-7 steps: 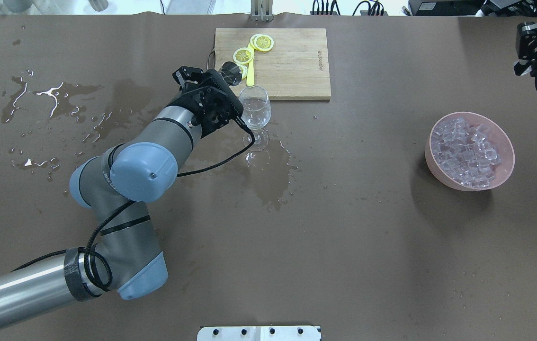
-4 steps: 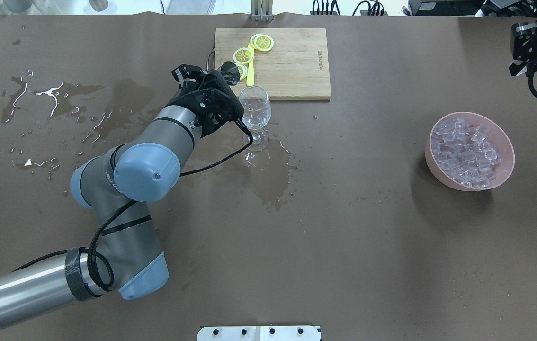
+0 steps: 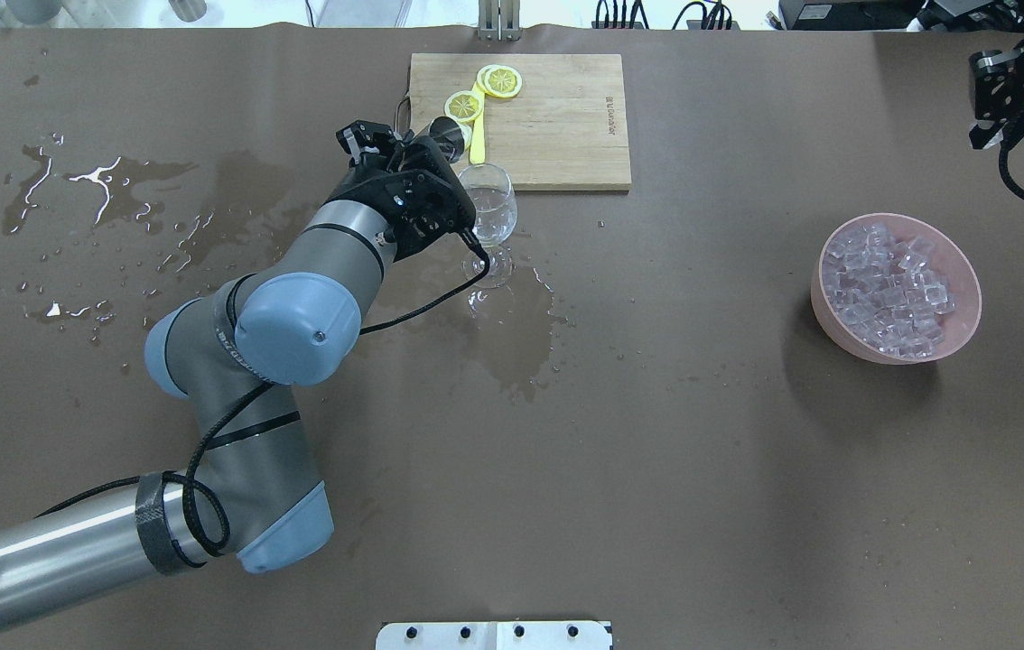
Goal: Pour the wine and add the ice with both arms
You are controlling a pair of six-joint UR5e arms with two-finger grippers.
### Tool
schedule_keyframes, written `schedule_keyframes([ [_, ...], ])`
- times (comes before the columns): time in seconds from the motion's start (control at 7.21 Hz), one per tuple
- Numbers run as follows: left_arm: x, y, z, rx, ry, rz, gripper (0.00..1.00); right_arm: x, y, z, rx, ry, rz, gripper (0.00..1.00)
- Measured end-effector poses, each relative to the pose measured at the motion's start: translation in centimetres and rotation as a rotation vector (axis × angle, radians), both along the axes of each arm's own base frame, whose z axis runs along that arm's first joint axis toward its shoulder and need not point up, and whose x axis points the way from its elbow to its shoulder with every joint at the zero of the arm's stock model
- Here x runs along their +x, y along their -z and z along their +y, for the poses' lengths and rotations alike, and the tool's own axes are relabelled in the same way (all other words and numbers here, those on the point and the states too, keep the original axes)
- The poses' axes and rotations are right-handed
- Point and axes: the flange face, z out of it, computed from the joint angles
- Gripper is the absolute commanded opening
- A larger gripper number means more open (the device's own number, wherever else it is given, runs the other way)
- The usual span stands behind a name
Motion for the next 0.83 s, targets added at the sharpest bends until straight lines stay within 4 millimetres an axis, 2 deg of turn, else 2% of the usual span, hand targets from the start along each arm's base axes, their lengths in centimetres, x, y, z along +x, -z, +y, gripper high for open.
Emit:
schedule_keyframes([
  [0.28,0.5,0.5,-0.1,0.003,0.013,-0.032,0.00,-0.6,0.1,0.1,-0.007,-0.002,0.004,0.22],
  [0.55,1.2,1.0,0.7,0.033,0.030,-0.091,0.00,-1.5,0.7,0.1,-0.011,0.000,0.014,0.22],
  [0.83,2.0,0.7,1.4,0.044,0.039,-0.126,0.00,-2.3,1.1,0.1,-0.013,0.004,0.019,0.22],
])
